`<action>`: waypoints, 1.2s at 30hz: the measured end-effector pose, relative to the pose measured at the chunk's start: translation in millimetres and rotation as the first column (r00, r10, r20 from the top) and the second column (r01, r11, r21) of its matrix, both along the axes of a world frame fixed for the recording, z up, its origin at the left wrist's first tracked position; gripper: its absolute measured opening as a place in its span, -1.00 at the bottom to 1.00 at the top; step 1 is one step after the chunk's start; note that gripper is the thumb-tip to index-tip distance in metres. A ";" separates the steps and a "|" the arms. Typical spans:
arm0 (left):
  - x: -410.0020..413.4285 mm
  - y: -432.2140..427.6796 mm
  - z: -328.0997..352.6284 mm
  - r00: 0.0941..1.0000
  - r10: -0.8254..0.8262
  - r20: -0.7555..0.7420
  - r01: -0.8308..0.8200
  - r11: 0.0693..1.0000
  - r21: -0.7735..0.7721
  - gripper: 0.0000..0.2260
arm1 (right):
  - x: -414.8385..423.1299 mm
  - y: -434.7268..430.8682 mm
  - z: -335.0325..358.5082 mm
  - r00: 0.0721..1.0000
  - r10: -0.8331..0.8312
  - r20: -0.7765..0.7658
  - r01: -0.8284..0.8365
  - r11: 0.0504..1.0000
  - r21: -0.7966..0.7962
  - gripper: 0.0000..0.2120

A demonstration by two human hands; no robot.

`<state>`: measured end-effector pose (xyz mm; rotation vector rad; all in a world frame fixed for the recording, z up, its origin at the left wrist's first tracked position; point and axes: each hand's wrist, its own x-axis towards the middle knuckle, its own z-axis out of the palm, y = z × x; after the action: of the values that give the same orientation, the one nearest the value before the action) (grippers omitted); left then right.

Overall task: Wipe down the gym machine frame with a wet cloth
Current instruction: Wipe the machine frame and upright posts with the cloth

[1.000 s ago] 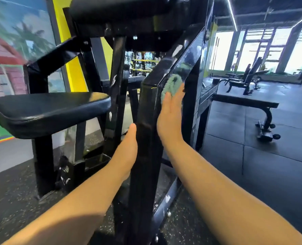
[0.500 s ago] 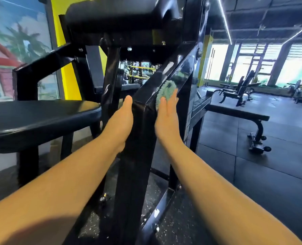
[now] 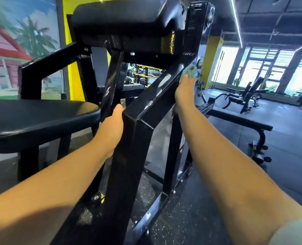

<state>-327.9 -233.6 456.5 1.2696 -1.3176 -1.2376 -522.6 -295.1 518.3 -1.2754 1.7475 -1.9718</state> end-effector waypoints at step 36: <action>-5.8 -42.3 37.5 0.935 -0.215 0.281 0.280 0.936 -0.215 -0.45 | -11.2 0.1 77.0 0.369 0.034 -0.929 0.198 0.973 0.114 -0.70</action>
<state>-333.7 -275.9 494.0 1.1275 -1.8082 -1.0567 -533.8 -295.0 595.2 -2.5607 2.3704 -0.9324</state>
